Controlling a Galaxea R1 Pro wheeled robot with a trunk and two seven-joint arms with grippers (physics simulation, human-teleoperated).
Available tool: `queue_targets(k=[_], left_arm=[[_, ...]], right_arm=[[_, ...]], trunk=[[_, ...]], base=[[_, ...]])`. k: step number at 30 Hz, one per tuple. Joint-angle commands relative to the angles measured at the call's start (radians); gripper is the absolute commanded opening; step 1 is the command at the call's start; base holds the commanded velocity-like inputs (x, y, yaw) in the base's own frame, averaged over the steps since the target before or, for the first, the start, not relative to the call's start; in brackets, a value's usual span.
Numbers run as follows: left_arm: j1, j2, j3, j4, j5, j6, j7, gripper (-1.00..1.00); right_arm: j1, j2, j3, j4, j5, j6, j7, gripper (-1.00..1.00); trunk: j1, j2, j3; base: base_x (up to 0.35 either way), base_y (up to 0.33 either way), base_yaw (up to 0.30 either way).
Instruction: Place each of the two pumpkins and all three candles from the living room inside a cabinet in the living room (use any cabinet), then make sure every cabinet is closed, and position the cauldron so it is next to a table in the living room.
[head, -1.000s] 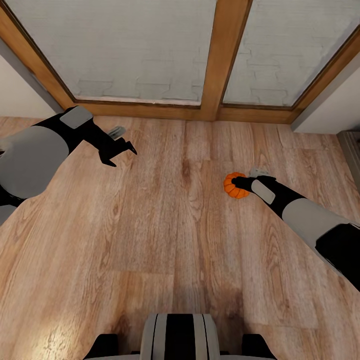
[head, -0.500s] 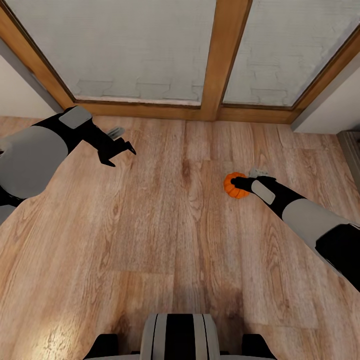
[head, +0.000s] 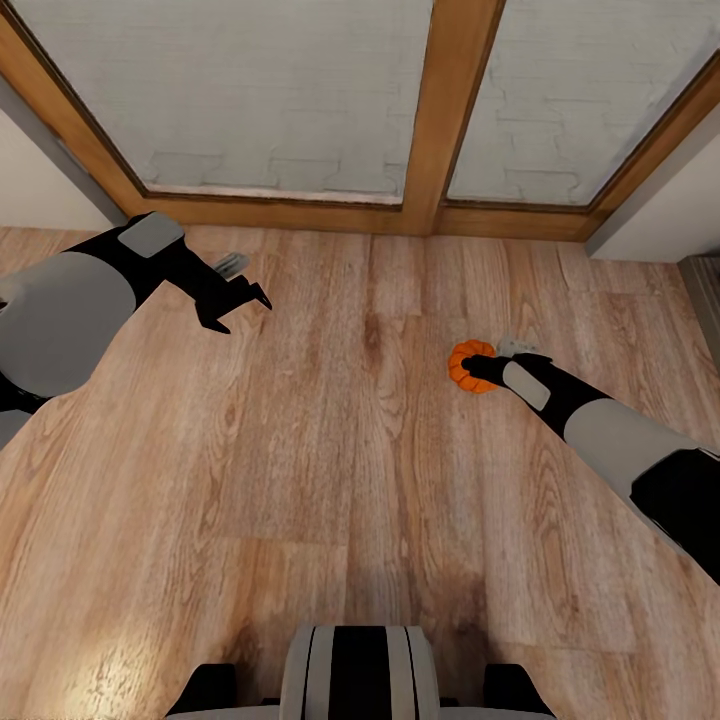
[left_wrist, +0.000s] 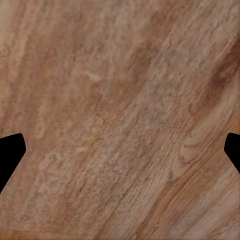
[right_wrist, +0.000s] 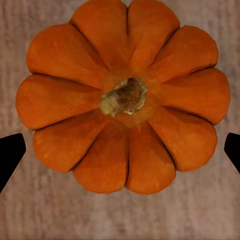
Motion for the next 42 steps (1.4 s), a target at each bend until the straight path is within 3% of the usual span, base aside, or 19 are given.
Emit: queue_targets(k=[1, 12, 42], left_arm=[[0.0, 0.0, 0.008, -0.001, 0.003, 0.003, 0.01, 1.0], [0.004, 0.0, 0.008, -0.001, 0.003, 0.001, 0.009, 1.0], [0.005, 0.012, 0.008, -0.001, 0.003, 0.002, 0.01, 1.0]], right_arm=[[0.0, -0.001, 0.007, -0.004, -0.008, 0.003, -0.008, 1.0], [0.001, 0.0, 0.008, -0.062, 0.002, 0.003, -0.012, 1.0], [0.001, -0.003, 0.002, -0.091, 0.004, 0.002, -0.018, 1.0]], trunk=[[0.0, 0.0, -0.001], [0.0, 0.0, -0.001], [0.0, 0.0, -0.001]], base=[[0.0, 0.0, 0.0], [0.0, 0.0, 0.0], [0.0, 0.0, 0.0]])
